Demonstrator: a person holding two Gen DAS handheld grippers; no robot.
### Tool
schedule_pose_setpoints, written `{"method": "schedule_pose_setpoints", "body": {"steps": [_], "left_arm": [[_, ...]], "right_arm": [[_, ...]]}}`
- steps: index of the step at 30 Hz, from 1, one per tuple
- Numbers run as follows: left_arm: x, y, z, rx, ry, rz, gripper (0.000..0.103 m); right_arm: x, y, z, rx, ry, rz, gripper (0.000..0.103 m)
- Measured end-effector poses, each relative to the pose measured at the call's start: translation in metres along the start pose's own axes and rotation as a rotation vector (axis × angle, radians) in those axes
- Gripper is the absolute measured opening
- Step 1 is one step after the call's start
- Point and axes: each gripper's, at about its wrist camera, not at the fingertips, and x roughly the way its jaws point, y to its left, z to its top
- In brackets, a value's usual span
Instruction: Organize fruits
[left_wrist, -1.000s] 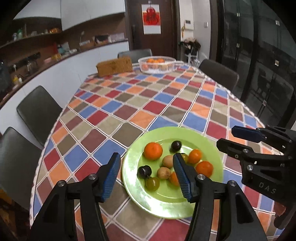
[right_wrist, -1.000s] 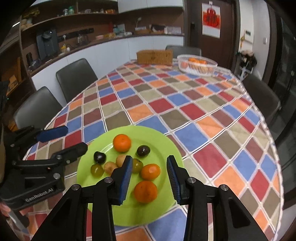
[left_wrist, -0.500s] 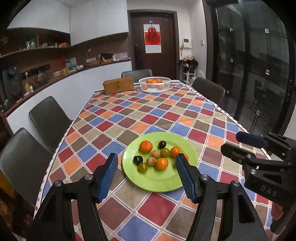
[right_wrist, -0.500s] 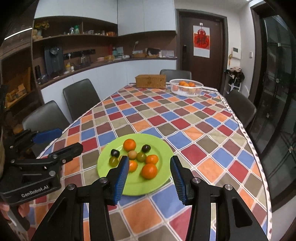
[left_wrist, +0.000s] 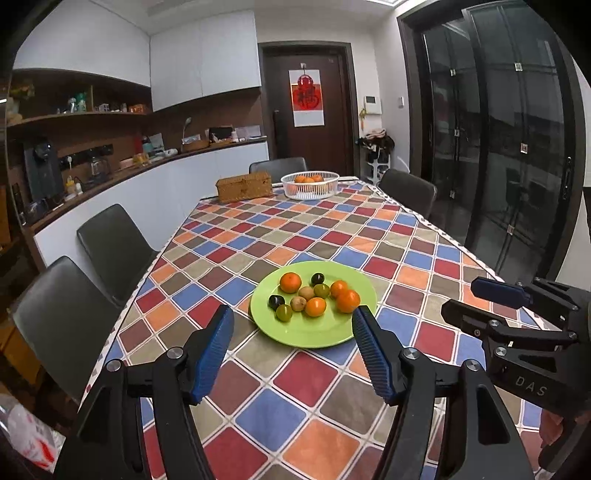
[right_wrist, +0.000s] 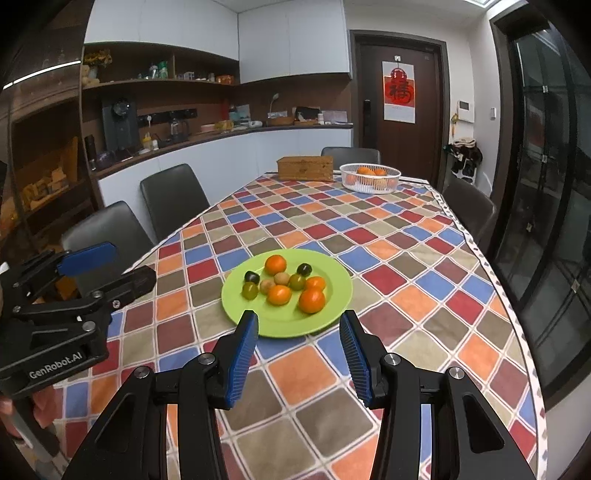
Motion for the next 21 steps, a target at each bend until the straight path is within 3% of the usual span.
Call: {"method": "schedule_pose_setpoints", "body": {"steps": [21], "left_arm": [[-0.055, -0.012, -0.023, -0.020, -0.071, -0.005, 0.072]], "right_arm": [[-0.059, 0.007, -0.033, 0.010, -0.049, -0.030, 0.047]]}}
